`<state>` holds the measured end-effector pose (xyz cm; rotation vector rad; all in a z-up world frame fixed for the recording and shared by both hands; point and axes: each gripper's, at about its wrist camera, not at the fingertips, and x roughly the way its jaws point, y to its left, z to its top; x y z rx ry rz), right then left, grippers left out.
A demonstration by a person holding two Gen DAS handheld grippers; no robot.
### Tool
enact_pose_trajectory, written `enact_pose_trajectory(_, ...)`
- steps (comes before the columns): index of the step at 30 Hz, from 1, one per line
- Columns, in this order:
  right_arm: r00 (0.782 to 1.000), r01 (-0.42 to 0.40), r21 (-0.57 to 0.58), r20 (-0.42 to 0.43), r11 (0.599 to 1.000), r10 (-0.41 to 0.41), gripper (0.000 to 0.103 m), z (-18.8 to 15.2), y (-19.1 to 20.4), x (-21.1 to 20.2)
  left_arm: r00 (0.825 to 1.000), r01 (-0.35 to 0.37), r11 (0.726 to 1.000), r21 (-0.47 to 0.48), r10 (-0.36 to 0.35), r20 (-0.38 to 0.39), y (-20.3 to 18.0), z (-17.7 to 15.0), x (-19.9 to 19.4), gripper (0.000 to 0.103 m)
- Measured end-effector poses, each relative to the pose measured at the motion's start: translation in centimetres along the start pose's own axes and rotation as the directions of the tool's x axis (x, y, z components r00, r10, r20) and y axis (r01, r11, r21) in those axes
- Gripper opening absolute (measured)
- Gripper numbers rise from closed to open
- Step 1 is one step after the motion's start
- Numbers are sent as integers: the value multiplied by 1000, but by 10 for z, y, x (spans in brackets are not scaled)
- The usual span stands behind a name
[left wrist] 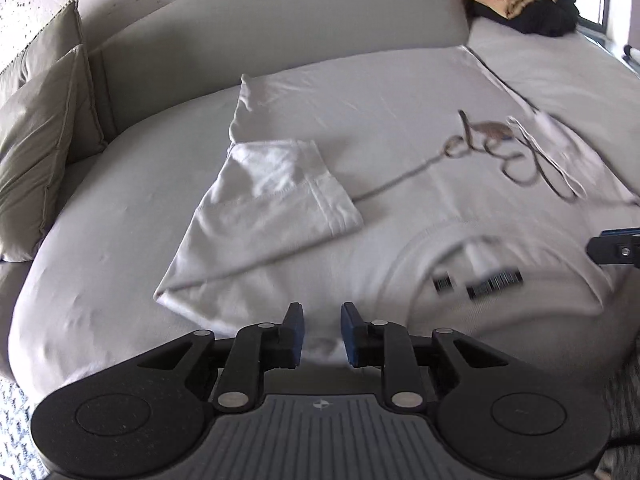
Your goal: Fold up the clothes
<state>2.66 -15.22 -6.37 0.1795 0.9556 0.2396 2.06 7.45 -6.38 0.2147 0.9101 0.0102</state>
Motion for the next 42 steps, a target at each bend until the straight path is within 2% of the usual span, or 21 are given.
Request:
enact_pose_trajectory(2, 999, -21, 20, -26, 1000, 21, 15, -4, -2, -14, 1000, 19, 999, -27, -18, 16, 6, -6, -11, 18)
enact_pose_trajectory(4, 999, -40, 43, -14, 998, 40, 15, -4, -3, -21, 998, 36, 997, -68, -32, 54, 11, -8, -18, 20)
enact_pose_trajectory(5, 999, -43, 43, 0, 998, 43, 16, -3, 0, -21, 997, 41, 995, -90, -35, 68, 11, -6, -21, 24)
enact_pose_trajectory(6, 999, -47, 43, 15, 998, 46, 16, -1, 2, -21, 997, 48, 994, -94, -42, 67, 9, -3, -20, 32)
enact_pose_trajectory(7, 998, -50, 44, 29, 998, 49, 16, 0, 4, -21, 997, 56, 994, -97, -49, 66, 7, 0, -19, 35)
enact_pose_trajectory(9, 998, -53, 33, 18, 998, 53, 16, 2, 10, -11, 997, 63, 995, -81, -60, 38, 1, 5, -9, 35)
enact_pose_trajectory(11, 998, -44, 10, -40, 999, 44, 17, -1, 14, 3, 997, 70, 995, -73, -71, -16, -3, 3, 0, 35)
enact_pose_trajectory(15, 996, -67, -21, -58, 998, 66, 22, -8, 13, -4, 995, 77, 997, -28, -79, -53, -4, -1, -7, 37)
enact_pose_trajectory(17, 992, -101, 23, -74, 995, 102, 24, -5, 8, -11, 995, 74, 997, -27, -76, -66, -1, 0, -13, 36)
enact_pose_trajectory(19, 988, -145, 66, -41, 987, 148, 26, 4, 4, -23, 998, 61, 997, -44, -62, -9, 9, 9, -27, 36)
enact_pose_trajectory(22, 980, -194, 76, 60, 978, 189, 37, 28, 7, -49, 993, 58, 995, -83, -49, 103, 28, 28, -53, 36)
enact_pose_trajectory(26, 953, -249, 70, 195, 966, 232, 45, 64, 10, -82, 967, 69, 988, -135, -33, 252, 57, 63, -86, 38)
enact_pose_trajectory(28, 936, -271, 83, 253, 959, 243, 48, 84, 8, -95, 951, 73, 986, -147, -24, 308, 72, 82, -96, 44)
enact_pose_trajectory(30, 918, -290, 92, 306, 952, 250, 57, 105, 5, -106, 943, 83, 983, -165, -24, 332, 86, 101, -96, 53)
enact_pose_trajectory(31, 911, -296, 97, 328, 950, 250, 59, 114, 3, -108, 945, 84, 981, -177, -22, 327, 92, 110, -93, 56)
enact_pose_trajectory(33, 901, -293, 103, 362, 950, 239, 70, 134, -4, -108, 949, 90, 976, -197, -24, 315, 104, 127, -83, 71)
enact_pose_trajectory(34, 903, -279, 103, 366, 955, 225, 70, 145, -9, -103, 952, 103, 974, -201, -38, 303, 110, 136, -72, 72)
enact_pose_trajectory(37, 922, -230, 146, 350, 962, 167, 70, 175, -31, -74, 972, 140, 964, -228, -90, 216, 127, 163, -26, 72)
enact_pose_trajectory(40, 936, -212, 215, 325, 953, 135, 63, 201, -64, -27, 981, 151, 951, -269, -111, 157, 139, 181, 31, 58)
enact_pose_trajectory(41, 940, -210, 239, 317, 948, 128, 50, 210, -76, -9, 983, 149, 947, -283, -112, 143, 142, 186, 50, 43)
enact_pose_trajectory(42, 946, -194, 271, 305, 943, 107, 38, 219, -90, 14, 985, 148, 943, -297, -114, 128, 145, 190, 70, 35)
